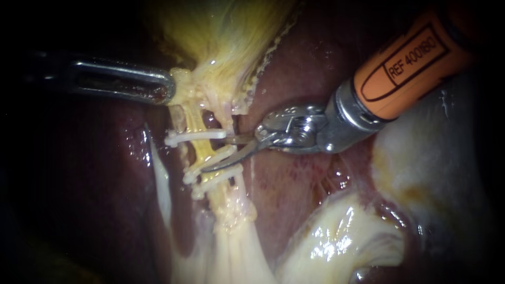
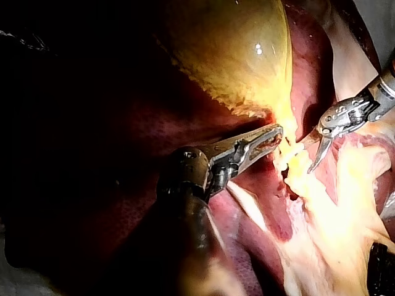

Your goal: Go to the cutting position left tube

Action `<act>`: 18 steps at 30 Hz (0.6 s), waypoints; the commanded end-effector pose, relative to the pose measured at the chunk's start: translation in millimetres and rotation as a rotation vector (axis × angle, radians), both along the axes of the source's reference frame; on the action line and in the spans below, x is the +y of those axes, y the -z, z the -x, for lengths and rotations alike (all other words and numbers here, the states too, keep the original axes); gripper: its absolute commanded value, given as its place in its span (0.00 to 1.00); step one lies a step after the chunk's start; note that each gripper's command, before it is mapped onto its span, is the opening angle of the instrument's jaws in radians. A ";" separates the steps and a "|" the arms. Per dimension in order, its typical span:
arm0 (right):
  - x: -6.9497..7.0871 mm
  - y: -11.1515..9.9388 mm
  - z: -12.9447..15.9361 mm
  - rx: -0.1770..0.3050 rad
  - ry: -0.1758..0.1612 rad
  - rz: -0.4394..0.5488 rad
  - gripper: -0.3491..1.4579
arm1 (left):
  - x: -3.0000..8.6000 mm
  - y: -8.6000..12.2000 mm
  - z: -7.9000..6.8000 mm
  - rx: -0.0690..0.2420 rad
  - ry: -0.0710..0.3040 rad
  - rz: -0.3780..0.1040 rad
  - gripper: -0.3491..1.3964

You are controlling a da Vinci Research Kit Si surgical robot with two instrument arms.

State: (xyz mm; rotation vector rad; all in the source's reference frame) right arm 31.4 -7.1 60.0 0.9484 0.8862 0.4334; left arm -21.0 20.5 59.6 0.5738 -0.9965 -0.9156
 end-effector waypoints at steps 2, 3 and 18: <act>0.1 0.0 -0.3 0.023 -0.009 -0.022 0.87 | 0.0 0.0 0.0 0.000 0.000 0.000 0.00; 0.2 0.0 -0.4 0.033 -0.010 -0.031 0.87 | 0.0 0.0 0.0 -0.001 -0.002 -0.001 0.00; 0.3 0.0 -2.8 0.218 -0.018 -0.164 0.80 | 0.0 -0.1 0.1 -0.001 -0.002 0.000 0.00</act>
